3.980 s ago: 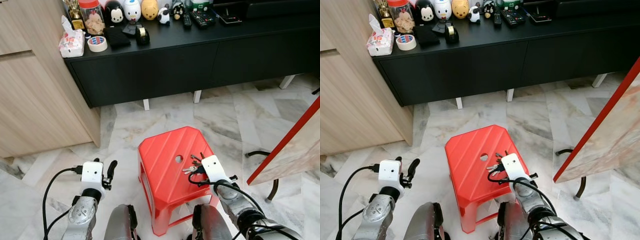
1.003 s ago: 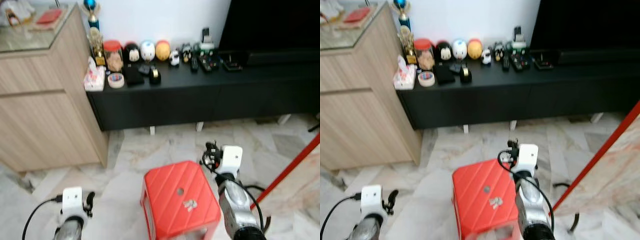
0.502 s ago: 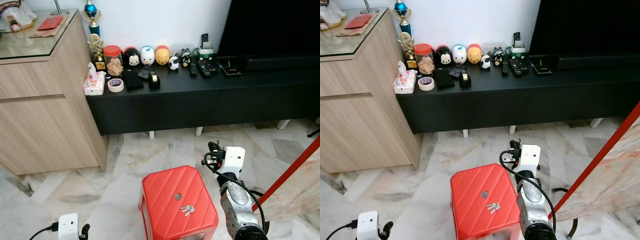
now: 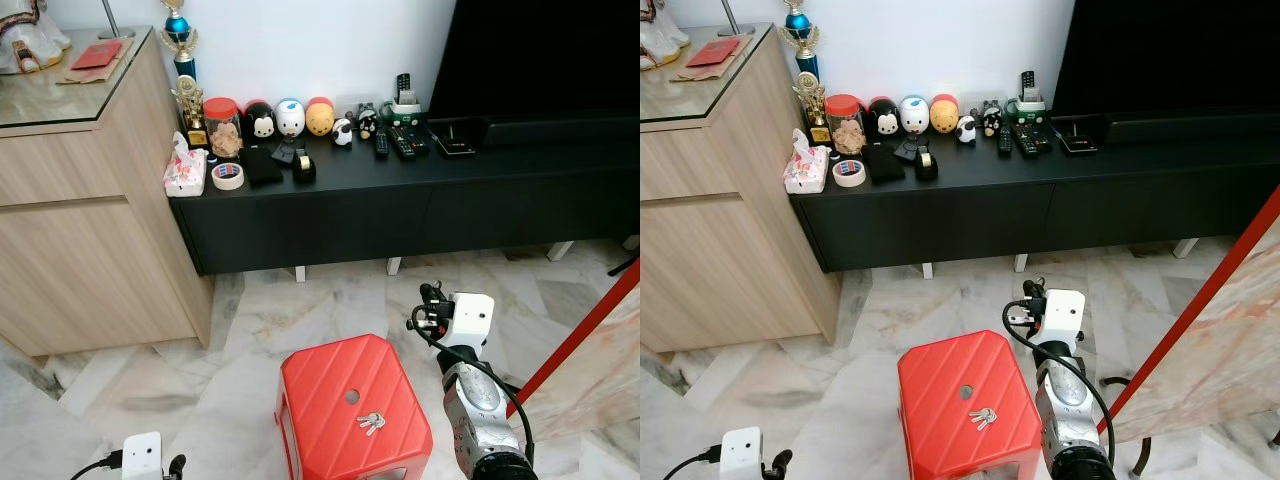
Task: Hang keys on a hook
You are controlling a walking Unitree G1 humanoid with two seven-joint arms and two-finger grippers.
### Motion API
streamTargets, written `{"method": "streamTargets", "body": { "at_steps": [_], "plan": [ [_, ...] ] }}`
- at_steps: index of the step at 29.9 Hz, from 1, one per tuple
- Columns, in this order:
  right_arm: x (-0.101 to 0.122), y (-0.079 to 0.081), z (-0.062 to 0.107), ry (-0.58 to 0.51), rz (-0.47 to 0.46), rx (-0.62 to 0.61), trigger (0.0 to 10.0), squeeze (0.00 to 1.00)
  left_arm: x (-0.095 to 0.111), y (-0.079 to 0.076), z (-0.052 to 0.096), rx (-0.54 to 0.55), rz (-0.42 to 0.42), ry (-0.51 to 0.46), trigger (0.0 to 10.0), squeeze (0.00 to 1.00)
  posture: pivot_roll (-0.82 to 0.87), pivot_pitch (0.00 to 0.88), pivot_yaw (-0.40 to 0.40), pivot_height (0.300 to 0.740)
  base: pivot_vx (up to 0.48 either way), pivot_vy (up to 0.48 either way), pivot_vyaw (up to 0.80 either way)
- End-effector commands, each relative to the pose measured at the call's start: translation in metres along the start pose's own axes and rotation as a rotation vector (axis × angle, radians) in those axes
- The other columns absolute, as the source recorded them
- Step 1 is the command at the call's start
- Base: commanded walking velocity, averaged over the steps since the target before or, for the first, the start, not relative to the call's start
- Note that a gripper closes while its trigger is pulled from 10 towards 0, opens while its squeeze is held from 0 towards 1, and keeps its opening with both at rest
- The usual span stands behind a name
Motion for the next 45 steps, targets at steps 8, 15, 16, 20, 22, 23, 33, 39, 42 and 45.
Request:
{"method": "streamTargets", "body": {
  "at_steps": [8,15,16,20,22,23,33,39,42,45],
  "plan": [
    [0.004,0.002,-0.007,0.005,0.011,0.006,10.0,0.00,-0.009,-0.006,0.002,-0.012,0.014,0.041,10.0,0.00,0.00,0.000,-0.052,0.740,0.000,0.000,0.00],
    [0.007,0.006,-0.009,-0.003,0.007,0.010,10.0,0.00,-0.010,-0.007,0.003,-0.015,0.023,0.048,10.0,0.00,-0.01,0.000,-0.049,0.740,0.000,0.000,0.00],
    [0.007,0.006,-0.009,-0.003,0.007,0.010,10.0,0.00,-0.010,-0.007,0.003,-0.015,0.023,0.048,10.0,0.00,-0.01,0.000,-0.049,0.740,0.000,0.000,0.00],
    [0.008,0.007,-0.009,-0.008,0.003,0.008,10.0,0.00,-0.011,-0.007,0.003,-0.016,0.022,0.049,10.0,0.00,-0.01,0.000,-0.047,0.740,-0.188,0.000,0.00],
    [0.008,0.007,-0.009,-0.009,0.002,0.008,10.0,0.00,-0.011,-0.007,0.003,-0.016,0.023,0.049,10.0,0.00,-0.01,0.000,-0.047,0.740,-0.268,0.000,0.00],
    [0.008,0.007,-0.009,-0.010,0.002,0.008,10.0,0.00,-0.011,-0.008,0.003,-0.016,0.025,0.048,10.0,0.00,-0.01,0.000,-0.048,0.740,-0.270,0.000,0.00],
    [0.006,0.008,-0.009,-0.008,-0.001,0.004,10.0,0.00,-0.014,-0.010,0.004,-0.027,0.027,0.053,10.0,0.00,0.00,0.000,-0.045,0.740,-0.275,0.000,0.00],
    [0.005,0.008,-0.008,-0.003,-0.001,0.003,10.0,0.00,-0.015,-0.011,0.005,-0.028,0.026,0.056,10.0,0.00,0.00,0.000,-0.046,0.740,-0.274,0.000,0.00],
    [0.004,0.007,-0.008,0.001,0.001,-0.001,10.0,0.00,-0.015,-0.011,0.005,-0.029,0.026,0.059,10.0,0.00,0.00,0.000,-0.046,0.740,-0.277,0.000,0.00],
    [0.004,0.006,-0.008,0.001,0.002,-0.002,10.0,0.00,-0.016,-0.011,0.005,-0.030,0.025,0.062,10.0,0.00,0.00,0.000,-0.047,0.740,-0.276,0.000,0.00]
  ]
}}
Point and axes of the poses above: a point about 5 cm out from each wrist's last joint towards the gripper, its own z axis pointing back from the gripper into the wrist, its own x axis along the axis of the wrist's last joint, y = z × x, the point moved 3 cm from there along -z, pointing out of the wrist towards the gripper, and after that the axes turned 15 degrees about -z, right-handed, at the moved point
